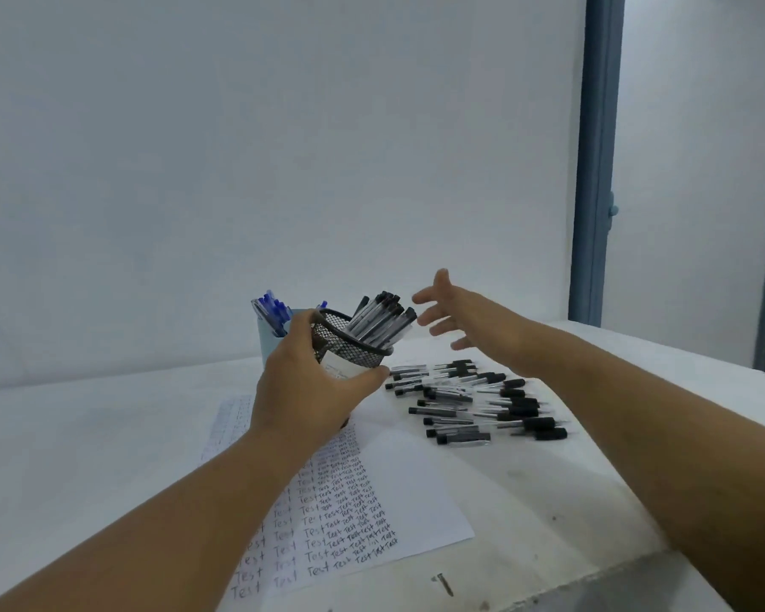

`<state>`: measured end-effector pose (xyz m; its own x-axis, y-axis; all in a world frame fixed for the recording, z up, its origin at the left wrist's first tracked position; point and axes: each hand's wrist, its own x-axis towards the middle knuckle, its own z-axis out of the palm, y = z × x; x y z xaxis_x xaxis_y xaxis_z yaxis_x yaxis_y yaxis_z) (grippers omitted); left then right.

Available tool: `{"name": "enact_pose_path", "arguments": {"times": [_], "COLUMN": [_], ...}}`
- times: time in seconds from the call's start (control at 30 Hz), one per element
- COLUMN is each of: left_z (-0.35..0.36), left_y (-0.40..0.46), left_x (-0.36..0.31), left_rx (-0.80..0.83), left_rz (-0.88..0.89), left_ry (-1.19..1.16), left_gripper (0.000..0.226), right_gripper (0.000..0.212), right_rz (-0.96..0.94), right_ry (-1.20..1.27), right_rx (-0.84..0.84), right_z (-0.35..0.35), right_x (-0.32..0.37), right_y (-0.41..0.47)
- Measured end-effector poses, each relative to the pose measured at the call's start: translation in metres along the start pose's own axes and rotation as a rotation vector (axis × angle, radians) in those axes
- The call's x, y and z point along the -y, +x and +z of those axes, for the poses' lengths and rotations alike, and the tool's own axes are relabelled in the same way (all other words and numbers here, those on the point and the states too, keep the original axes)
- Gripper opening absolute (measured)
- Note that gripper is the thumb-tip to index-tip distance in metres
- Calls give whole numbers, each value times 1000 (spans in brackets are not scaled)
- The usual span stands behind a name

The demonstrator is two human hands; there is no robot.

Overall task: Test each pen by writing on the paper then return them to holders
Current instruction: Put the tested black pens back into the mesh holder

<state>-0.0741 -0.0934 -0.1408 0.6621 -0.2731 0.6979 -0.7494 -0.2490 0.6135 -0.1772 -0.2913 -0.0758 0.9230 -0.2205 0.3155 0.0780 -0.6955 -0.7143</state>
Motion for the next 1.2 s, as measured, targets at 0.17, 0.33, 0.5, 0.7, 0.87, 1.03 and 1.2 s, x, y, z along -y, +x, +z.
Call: {"name": "enact_pose_path", "arguments": {"times": [0.17, 0.33, 0.5, 0.7, 0.87, 1.03, 1.2], "left_z": [-1, -2, -5, -6, -6, -5, -5], "left_y": [-4, -8, -9, -10, -10, -9, -7], "left_x": [-1, -5, -4, -5, -4, -2, 2], "left_rx": [83, 125, 129, 121, 125, 113, 90], "left_rz": [9, 51, 48, 54, 47, 26, -8], "left_ry": [-48, -33, -18, -19, -29, -39, -62], "left_gripper": [83, 77, 77, 73, 77, 78, 82], "right_gripper": [124, 102, 81, 60, 55, 42, 29], "right_rz": [85, -28, -40, -113, -146, -171, -132], "right_ry": [-638, -667, -712, -634, -608, -611, -630], "right_rx": [335, 229, 178, 150, 117, 42, -32], "right_z": [-4, 5, 6, 7, 10, 13, 12], "right_x": [-41, -55, -56, -63, -56, -60, -56], "right_y": [-39, -52, -50, -46, -48, -43, -37]}}
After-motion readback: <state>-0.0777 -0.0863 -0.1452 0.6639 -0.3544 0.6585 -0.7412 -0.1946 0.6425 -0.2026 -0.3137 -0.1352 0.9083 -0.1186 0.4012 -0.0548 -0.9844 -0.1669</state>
